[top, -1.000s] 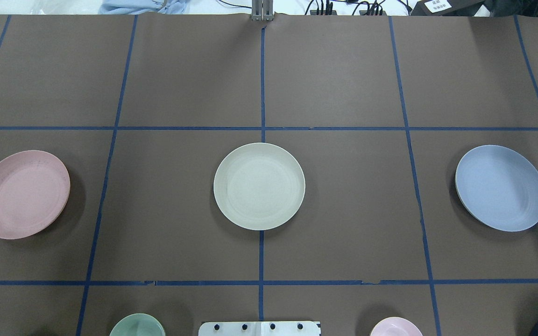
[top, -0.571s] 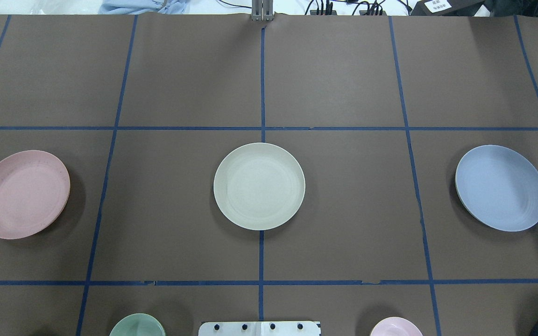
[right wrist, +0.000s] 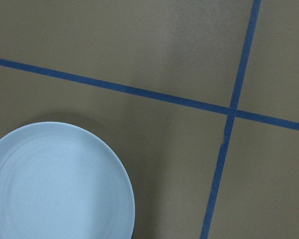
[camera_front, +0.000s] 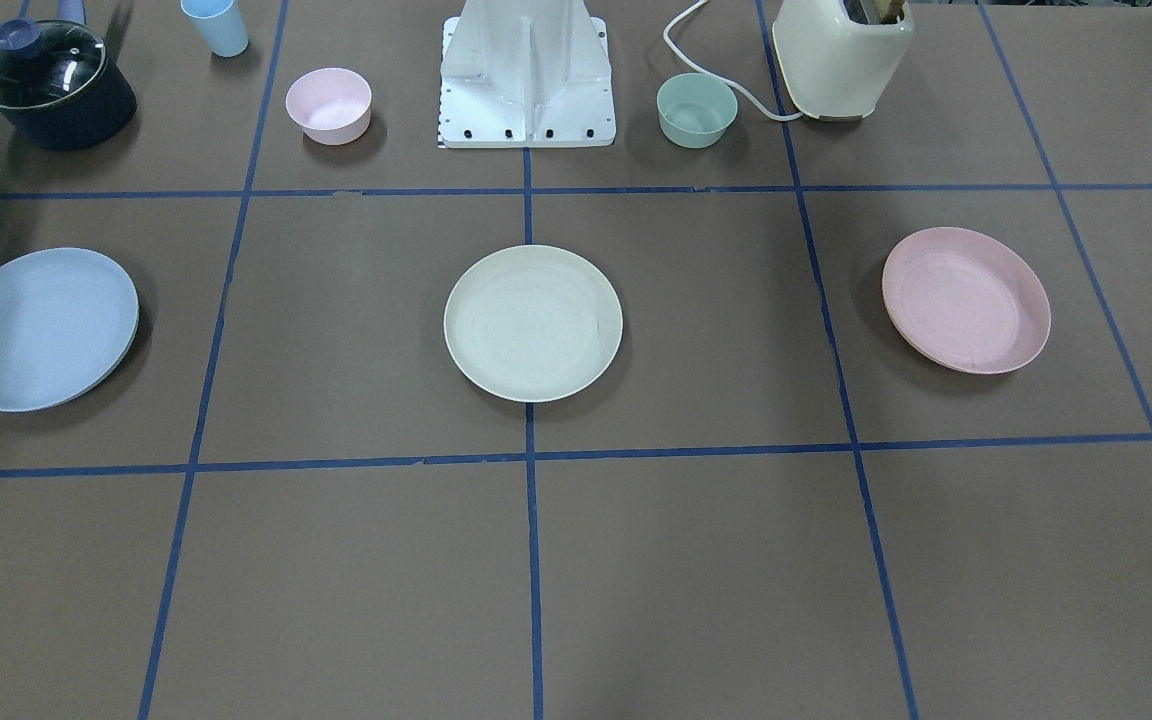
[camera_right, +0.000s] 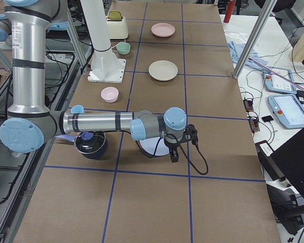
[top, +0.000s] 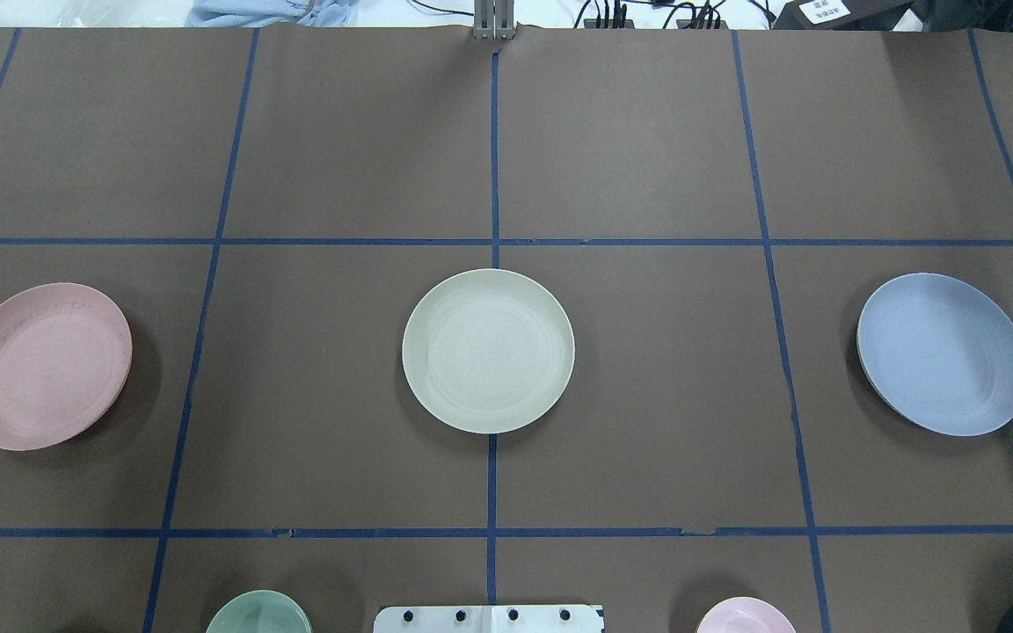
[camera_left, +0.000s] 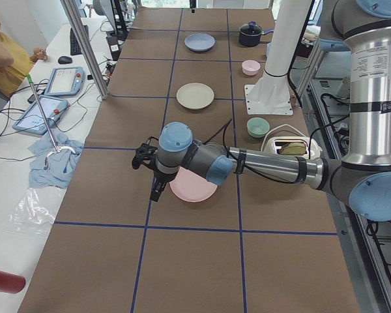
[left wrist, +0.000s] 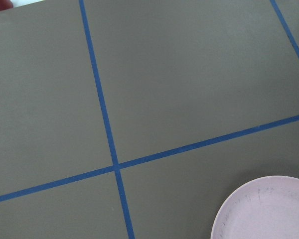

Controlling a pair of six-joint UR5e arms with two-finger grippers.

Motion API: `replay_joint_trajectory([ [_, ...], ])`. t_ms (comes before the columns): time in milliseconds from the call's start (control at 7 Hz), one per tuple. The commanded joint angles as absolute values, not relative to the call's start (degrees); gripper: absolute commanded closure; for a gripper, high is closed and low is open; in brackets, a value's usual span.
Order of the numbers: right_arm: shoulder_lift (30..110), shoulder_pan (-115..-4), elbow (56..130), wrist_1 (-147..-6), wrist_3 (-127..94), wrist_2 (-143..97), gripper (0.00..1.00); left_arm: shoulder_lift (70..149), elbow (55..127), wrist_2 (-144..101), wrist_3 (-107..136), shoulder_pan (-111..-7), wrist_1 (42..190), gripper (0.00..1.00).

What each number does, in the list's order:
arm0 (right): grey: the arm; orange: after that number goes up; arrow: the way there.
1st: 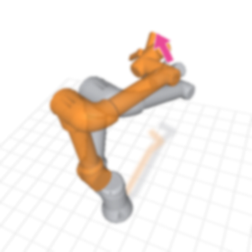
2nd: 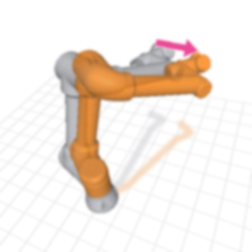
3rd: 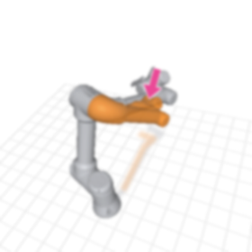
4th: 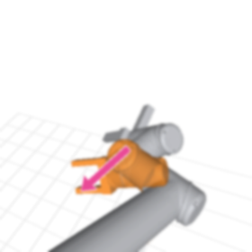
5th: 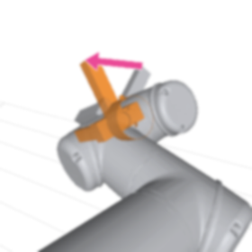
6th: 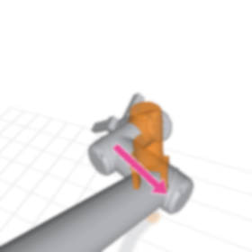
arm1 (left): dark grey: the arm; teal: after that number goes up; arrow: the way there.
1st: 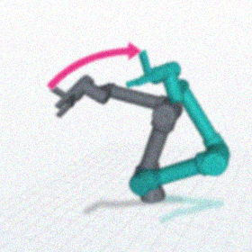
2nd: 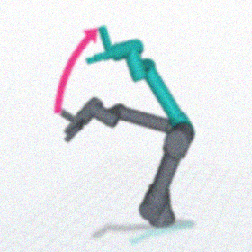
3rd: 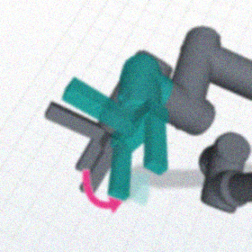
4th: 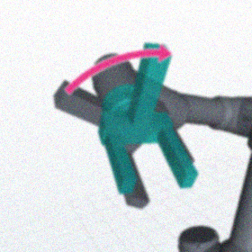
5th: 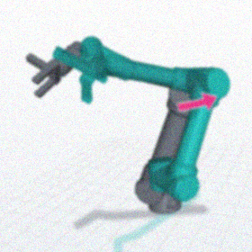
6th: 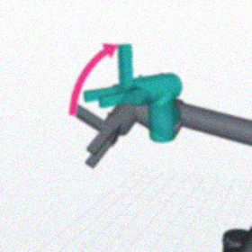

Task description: Stack three plates with pink and blue

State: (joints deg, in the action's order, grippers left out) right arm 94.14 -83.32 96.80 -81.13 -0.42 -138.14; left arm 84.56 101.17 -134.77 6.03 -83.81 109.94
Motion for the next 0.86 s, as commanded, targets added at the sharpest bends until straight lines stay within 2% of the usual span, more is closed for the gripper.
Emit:
replay_joint_trajectory([
  [0,94.2,-83.2,96.7,-80.5,-0.4,-138.2,0.0,83.8,95.7,-140.7,6.1,-81.1,111.3,0.0],
  [286,94.2,-83.2,97.0,-80.5,-0.4,-139.0,0.0,84.0,91.3,-144.0,10.9,-78.1,113.9,0.0],
  [714,94.0,-83.2,97.3,-80.3,-0.4,-139.1,0.0,83.8,82.8,-143.9,21.3,-70.3,132.6,0.01],
])
